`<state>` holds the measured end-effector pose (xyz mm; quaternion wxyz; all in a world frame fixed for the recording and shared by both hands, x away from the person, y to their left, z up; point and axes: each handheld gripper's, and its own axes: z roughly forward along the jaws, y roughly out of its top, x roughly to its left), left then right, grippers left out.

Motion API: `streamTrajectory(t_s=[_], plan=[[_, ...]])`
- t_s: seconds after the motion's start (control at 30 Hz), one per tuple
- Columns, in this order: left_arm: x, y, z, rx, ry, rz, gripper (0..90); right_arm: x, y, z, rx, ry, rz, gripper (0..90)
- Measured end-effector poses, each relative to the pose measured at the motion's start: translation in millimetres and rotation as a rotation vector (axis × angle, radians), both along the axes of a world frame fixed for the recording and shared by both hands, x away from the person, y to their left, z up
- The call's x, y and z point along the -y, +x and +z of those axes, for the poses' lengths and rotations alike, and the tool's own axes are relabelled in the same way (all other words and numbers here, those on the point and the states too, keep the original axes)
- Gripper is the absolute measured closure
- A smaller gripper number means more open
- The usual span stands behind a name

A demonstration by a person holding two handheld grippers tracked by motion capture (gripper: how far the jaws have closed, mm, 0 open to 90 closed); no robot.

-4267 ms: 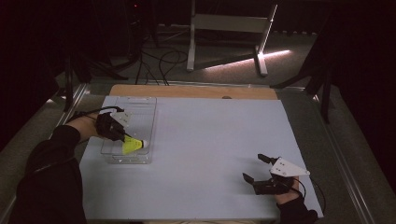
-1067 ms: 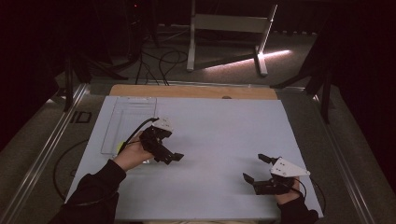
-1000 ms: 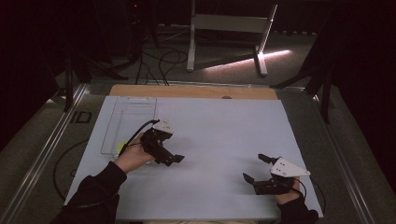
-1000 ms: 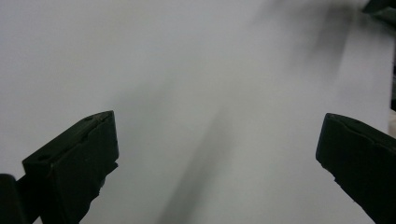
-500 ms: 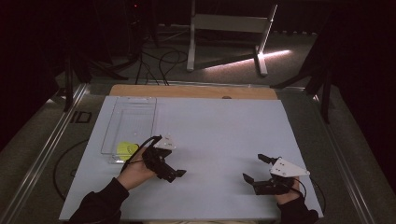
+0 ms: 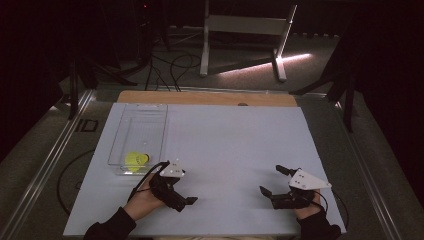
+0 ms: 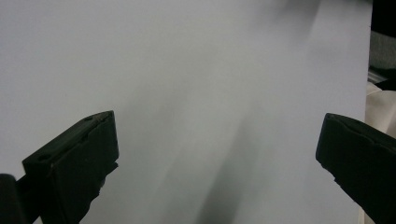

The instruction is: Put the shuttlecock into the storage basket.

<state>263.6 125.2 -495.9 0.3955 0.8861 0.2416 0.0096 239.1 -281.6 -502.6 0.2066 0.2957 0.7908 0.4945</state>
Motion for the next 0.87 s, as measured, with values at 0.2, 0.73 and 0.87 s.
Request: streamTrajectory(t_s=[0.2, 0.73, 0.87], plan=[[-16.8, -8.2, -8.7, 0.027, -0.035, 0.022, 0.2, 0.1, 0.1, -0.1, -0.003, -0.001, 0.003, 8.9], [-56.3, -20.8, -24.6, 0.018, -0.052, 0.061, 0.2, 1.5, 0.3, -0.5, -0.005, 0.003, 0.007, 8.9], [-61.2, -20.6, -24.3, 0.017, -0.066, 0.075, 0.2, 1.6, 0.2, -0.3, -0.005, 0.005, 0.007, 8.9]])
